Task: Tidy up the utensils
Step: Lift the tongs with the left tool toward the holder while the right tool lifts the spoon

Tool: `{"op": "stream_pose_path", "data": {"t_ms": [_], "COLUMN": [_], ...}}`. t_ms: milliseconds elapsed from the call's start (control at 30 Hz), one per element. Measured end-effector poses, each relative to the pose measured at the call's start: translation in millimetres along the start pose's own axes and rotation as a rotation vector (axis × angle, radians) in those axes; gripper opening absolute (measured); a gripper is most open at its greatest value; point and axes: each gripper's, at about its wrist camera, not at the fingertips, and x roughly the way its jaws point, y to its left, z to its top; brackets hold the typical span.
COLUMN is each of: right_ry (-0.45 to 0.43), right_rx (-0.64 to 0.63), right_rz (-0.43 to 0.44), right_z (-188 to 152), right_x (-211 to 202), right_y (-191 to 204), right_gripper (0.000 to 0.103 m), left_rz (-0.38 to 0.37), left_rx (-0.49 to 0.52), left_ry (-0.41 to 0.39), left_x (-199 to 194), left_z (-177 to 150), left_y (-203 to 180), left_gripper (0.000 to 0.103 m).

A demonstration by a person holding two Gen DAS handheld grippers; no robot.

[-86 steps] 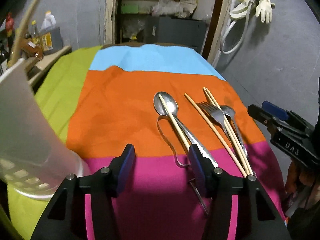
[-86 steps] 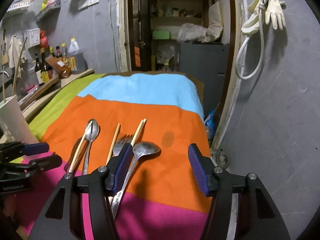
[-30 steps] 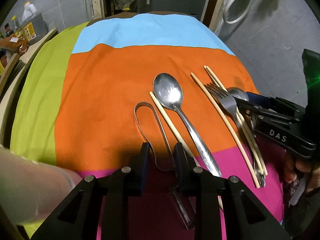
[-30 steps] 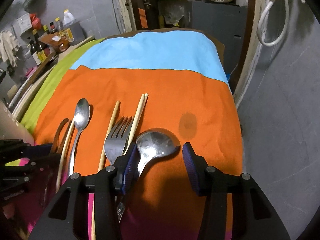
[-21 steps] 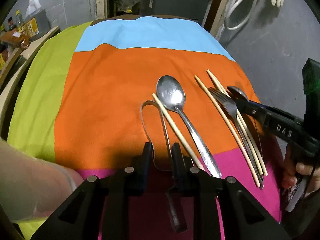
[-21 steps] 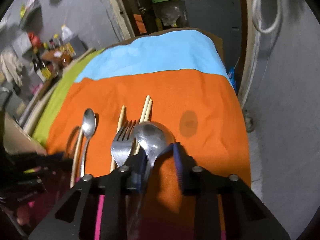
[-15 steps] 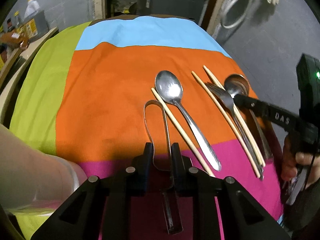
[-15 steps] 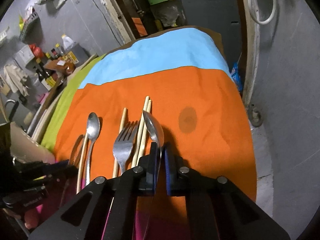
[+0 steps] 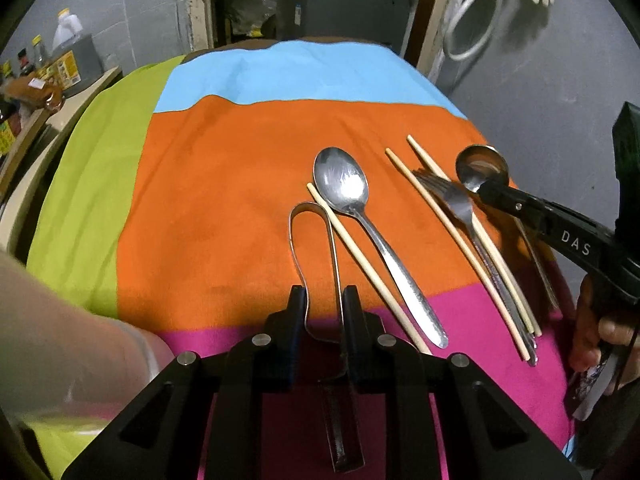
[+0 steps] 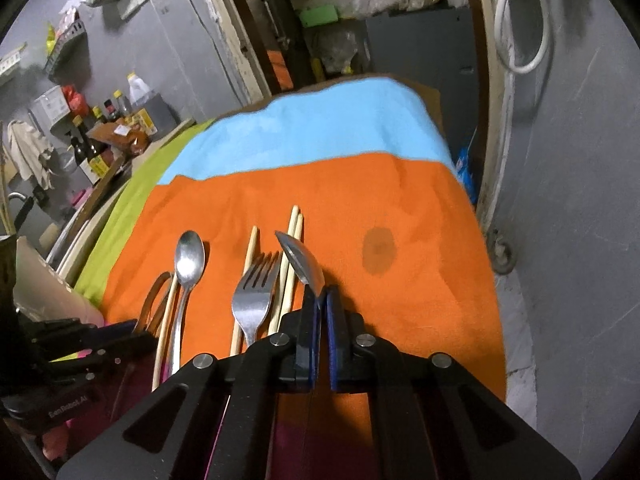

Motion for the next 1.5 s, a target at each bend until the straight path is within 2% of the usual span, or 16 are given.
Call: {"op": "stream_pose_path", "data": {"t_ms": [200, 400, 733, 933, 1067, 1233, 1500], "right_ry": [-0.142, -0.301, -0.564, -0.705, -0.759, -0.782, -0.802], "right_rx": [-0.023, -0.061, -0.084, -0.05, -0.015, 0.016, 0.032], "right_rz": [-0.037, -0.034, 0.045, 0.108, 0.178, 0.259, 0.338], "right_z": [-4.5, -12.9, -12.8, -5.0, 3.6, 13.1, 26.4], "right_x": [-25.3, -54.7, -97.4, -116.7, -120.9, -118.2, -99.3], "right_y": [10.3, 31.9, 81.1, 115.3, 139.5, 170.6, 221.9], "right_gripper": [0.002, 0.002, 0.002, 0.002, 0.002, 0.002, 0.002], "left_rz": [-0.053, -0.055, -0.044, 0.004, 0.024, 0.058, 0.099], "left_rx": [-0.006, 0.043, 0.0, -0.032, -0.075, -0.124, -0.207], "left_ry": [-0.149, -0.375, -0.652, -0.767, -0.824, -0.881, -0.906], "left_x": [-28.2, -68.0, -130.0, -166.2, -187.1, -215.2, -234.3], "left_z": [-14.7, -34.2, -36.4, -36.6, -32.9, -31.2, -34.2], "left_y": [-2.5, -12.8, 2.9, 23.1, 50.9, 94.3, 159.3], "left_gripper": [0.015, 0.015, 0.015, 0.015, 0.015, 0.015, 0.015]}}
